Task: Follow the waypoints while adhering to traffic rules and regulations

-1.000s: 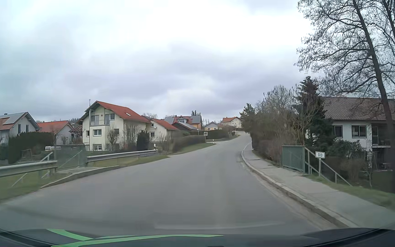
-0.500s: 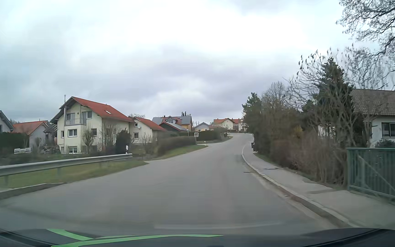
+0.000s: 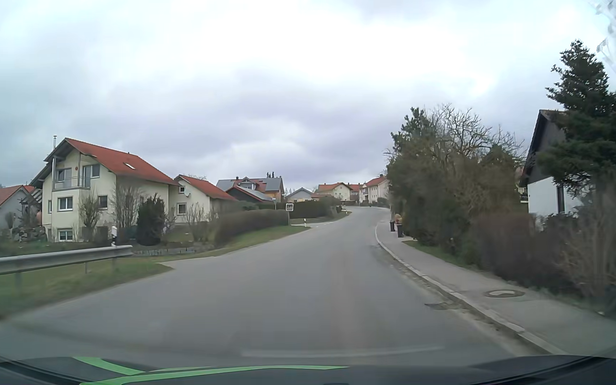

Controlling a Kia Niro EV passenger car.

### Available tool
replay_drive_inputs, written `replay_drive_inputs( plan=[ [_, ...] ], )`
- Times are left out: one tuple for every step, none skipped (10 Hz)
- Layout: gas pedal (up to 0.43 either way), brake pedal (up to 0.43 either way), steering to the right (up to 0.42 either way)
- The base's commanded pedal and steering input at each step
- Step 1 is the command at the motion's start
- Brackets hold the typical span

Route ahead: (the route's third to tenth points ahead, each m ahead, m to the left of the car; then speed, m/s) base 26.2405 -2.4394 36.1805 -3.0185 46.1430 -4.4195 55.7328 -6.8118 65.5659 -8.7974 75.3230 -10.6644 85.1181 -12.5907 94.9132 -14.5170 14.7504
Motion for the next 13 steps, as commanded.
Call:
replay_drive_inputs(
  plan=[
    [0.150,0.000,0.024],
    [0.150,0.000,0.024],
    [0.150,0.000,0.024],
    [0.150,0.000,0.024],
    [0.150,0.000,0.024],
    [0.150,0.000,0.024],
    [0.150,0.000,0.024],
    [0.150,0.000,0.025],
    [0.150,0.000,0.025],
    [0.150,0.000,0.025],
    [0.150,0.000,0.025],
    [0.150,0.000,0.025],
    [0.150,0.000,0.025]
  ],
)
